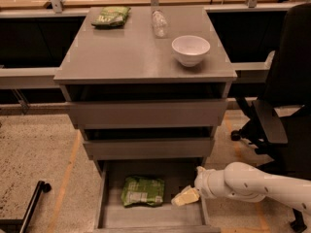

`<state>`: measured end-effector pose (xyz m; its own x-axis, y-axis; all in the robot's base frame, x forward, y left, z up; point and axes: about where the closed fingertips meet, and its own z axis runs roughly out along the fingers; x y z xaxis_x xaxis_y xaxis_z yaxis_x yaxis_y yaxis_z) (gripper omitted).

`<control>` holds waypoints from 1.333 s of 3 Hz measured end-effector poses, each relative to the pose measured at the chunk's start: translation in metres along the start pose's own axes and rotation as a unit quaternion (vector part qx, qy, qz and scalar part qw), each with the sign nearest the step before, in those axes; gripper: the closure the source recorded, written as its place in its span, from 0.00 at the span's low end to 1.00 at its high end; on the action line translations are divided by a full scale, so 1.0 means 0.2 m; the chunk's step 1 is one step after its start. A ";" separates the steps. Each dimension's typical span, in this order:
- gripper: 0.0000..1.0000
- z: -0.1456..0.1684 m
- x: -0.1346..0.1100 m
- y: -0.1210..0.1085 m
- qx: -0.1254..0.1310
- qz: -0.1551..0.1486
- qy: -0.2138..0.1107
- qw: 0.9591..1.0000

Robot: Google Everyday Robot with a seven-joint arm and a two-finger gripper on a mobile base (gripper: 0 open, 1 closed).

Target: Pick green rice chip bag from bottom drawer and place on counter

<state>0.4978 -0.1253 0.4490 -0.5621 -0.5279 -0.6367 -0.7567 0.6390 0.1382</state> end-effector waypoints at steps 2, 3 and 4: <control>0.00 0.40 0.03 -0.02 -0.005 0.019 -0.024 1.000; 0.00 0.64 0.08 -0.05 -0.017 0.031 -0.021 0.999; 0.00 0.68 0.09 -0.05 -0.020 0.036 -0.022 0.999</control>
Offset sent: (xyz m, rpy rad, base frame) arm 0.0458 0.0625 -0.1223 0.1083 0.0145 -0.0602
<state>0.5408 -0.0662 0.3322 -0.6017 -0.4559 -0.6558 -0.7275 0.6518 0.2143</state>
